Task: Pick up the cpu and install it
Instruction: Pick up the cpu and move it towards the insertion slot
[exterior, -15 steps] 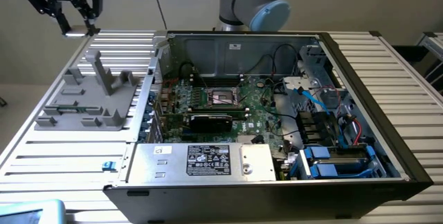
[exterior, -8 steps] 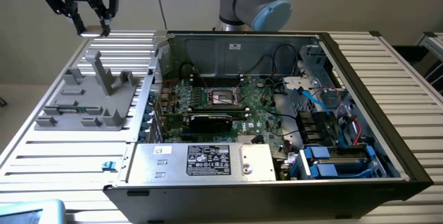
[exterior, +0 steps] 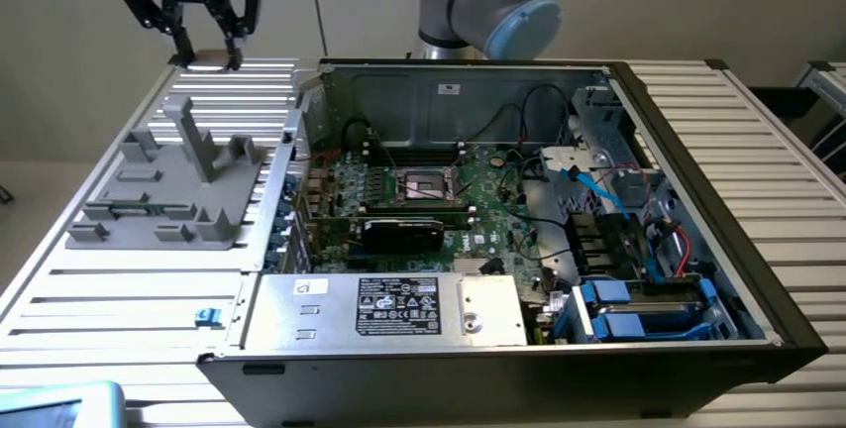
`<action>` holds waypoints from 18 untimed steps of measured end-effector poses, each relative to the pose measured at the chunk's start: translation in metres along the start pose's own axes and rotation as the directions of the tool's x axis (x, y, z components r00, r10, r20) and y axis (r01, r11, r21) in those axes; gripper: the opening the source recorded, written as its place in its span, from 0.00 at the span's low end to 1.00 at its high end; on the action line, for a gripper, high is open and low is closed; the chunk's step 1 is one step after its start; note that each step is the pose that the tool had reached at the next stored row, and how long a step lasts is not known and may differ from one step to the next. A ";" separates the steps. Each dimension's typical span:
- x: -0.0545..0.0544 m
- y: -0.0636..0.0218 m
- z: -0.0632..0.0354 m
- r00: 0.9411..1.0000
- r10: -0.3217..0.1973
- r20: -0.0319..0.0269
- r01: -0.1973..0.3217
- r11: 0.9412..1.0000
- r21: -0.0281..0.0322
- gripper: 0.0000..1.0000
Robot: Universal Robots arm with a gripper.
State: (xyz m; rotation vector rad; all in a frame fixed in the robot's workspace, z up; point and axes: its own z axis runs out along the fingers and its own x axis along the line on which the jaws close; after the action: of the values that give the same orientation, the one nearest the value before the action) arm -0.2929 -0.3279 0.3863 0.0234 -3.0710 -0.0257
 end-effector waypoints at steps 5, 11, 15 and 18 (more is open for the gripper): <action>-0.023 -0.0014 -0.0017 1.000 0.000 0.000 0.000 1.000 0.000 0.56; -0.049 -0.0031 -0.0035 1.000 0.000 0.000 0.000 1.000 0.000 0.56; -0.066 -0.0050 -0.0048 1.000 0.000 0.000 0.000 1.000 0.000 0.56; -0.078 -0.0065 -0.0056 1.000 0.000 0.001 0.000 1.000 0.000 0.56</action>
State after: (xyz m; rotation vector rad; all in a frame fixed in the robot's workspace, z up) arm -0.2147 -0.3332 0.3863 0.0234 -3.0721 -0.0262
